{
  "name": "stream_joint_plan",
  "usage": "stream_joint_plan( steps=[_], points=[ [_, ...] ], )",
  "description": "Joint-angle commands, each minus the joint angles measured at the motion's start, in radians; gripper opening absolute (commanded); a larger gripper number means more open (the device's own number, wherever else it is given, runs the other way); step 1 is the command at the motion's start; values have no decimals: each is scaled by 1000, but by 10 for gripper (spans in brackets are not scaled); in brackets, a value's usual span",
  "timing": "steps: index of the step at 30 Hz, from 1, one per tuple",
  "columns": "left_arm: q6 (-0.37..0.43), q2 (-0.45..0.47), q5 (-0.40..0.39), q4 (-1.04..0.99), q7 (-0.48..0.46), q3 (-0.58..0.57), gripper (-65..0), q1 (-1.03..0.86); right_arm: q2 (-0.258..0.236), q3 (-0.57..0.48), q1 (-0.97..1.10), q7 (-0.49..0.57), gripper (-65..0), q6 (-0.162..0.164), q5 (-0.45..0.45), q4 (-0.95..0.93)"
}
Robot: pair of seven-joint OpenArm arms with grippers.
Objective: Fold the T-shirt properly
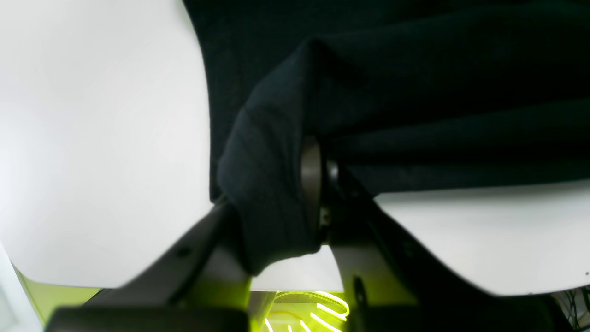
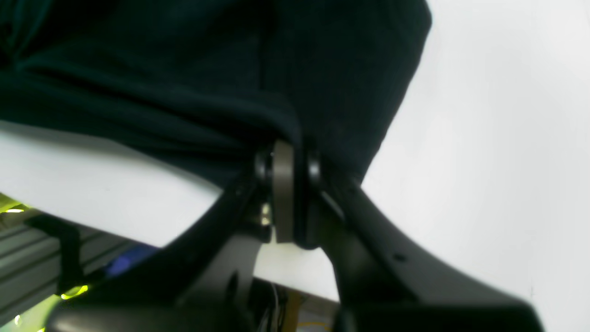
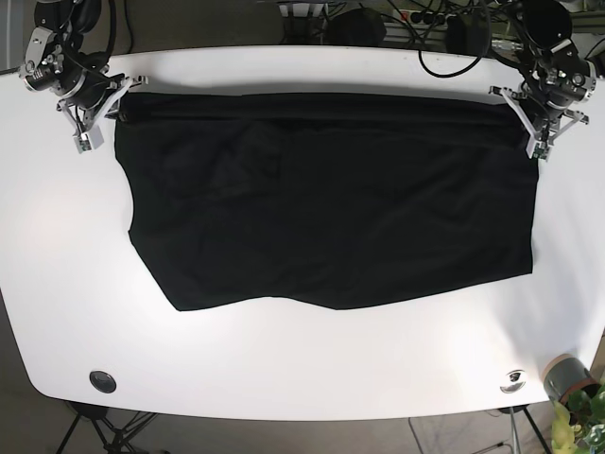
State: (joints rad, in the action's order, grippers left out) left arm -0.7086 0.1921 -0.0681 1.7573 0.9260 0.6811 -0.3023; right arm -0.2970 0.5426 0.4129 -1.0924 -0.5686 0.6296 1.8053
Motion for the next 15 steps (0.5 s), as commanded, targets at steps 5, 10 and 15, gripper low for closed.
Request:
stream_joint_plan(
  steps=[5, 10, 15],
  points=[
    [10, 22, 15, 22, -6, 12, -650, 5, -20, 12, -1, 18, -628, 5, -9, 17],
    [10, 20, 15, 22, -6, 12, -650, 7, -20, 12, -7, 18, -628, 5, -9, 17],
    [10, 20, 14, 23, -6, 12, -650, 8, -20, 9, -9, 18, -628, 5, -9, 17]
  ],
)
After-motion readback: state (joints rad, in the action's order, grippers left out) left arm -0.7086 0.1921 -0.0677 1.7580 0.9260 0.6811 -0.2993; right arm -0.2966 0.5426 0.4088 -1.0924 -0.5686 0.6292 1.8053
